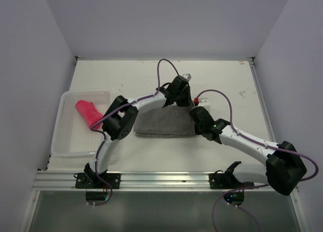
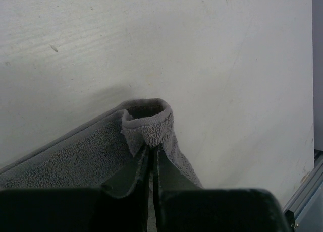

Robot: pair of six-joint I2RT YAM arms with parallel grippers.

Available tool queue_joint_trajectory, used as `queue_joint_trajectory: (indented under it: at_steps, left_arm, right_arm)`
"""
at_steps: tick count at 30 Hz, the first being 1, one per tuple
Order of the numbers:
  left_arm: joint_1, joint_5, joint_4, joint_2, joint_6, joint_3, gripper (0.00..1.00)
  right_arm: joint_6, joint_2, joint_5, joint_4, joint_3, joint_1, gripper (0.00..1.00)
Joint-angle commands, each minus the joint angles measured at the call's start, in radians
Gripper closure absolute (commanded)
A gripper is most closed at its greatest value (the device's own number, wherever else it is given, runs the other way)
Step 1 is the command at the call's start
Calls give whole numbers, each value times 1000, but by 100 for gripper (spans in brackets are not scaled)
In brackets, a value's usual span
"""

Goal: Roll the towels
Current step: Roll the towel

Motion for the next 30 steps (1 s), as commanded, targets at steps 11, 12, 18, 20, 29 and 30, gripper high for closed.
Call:
queue_joint_trajectory:
  at_steps: [11, 12, 18, 20, 29, 30]
  left_arm:
    - [43, 6, 128, -75, 18, -93, 100]
    - [46, 6, 139, -78, 16, -101, 100]
    - [52, 4, 153, -81, 21, -133, 100]
    - [54, 4, 157, -80, 22, -142, 100]
    - [55, 9, 177, -70, 21, -173, 100]
    - [57, 9, 180, -70, 21, -176, 100]
  right_arm:
    - [14, 103, 117, -63, 68, 108, 100]
    - [17, 106, 113, -53, 68, 110, 100]
    - [29, 120, 56, -6, 46, 111, 100]
    - [37, 128, 42, 2, 36, 113, 100]
    - [46, 116, -21, 36, 33, 113, 94]
    - [49, 111, -25, 40, 31, 111, 93]
